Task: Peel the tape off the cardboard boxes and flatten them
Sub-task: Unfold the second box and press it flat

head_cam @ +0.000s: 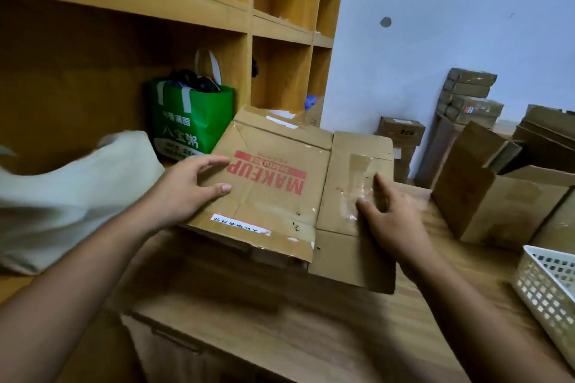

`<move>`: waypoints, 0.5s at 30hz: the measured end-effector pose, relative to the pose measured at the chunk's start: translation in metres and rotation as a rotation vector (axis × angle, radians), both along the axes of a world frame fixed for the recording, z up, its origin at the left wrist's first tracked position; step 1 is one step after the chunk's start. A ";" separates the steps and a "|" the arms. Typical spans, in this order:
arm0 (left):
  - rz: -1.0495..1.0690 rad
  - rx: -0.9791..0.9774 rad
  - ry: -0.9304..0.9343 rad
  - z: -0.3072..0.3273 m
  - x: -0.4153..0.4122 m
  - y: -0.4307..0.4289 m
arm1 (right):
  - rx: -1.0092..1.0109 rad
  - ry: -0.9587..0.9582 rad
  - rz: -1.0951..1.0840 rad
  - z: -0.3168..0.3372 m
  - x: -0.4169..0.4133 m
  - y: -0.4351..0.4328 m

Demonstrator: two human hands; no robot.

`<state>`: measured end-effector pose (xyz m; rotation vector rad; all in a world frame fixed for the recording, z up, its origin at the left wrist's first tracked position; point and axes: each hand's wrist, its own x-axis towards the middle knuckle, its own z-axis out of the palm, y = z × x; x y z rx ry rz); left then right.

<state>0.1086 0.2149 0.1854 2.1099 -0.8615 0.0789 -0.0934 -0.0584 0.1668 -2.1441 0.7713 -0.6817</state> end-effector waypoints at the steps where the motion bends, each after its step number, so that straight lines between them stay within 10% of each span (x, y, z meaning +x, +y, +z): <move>1: 0.010 0.004 0.008 -0.001 0.012 0.002 | 0.005 0.011 0.014 0.000 0.016 0.000; 15: 0.017 0.279 -0.023 -0.062 0.116 -0.005 | -0.104 0.453 0.045 -0.054 0.122 0.000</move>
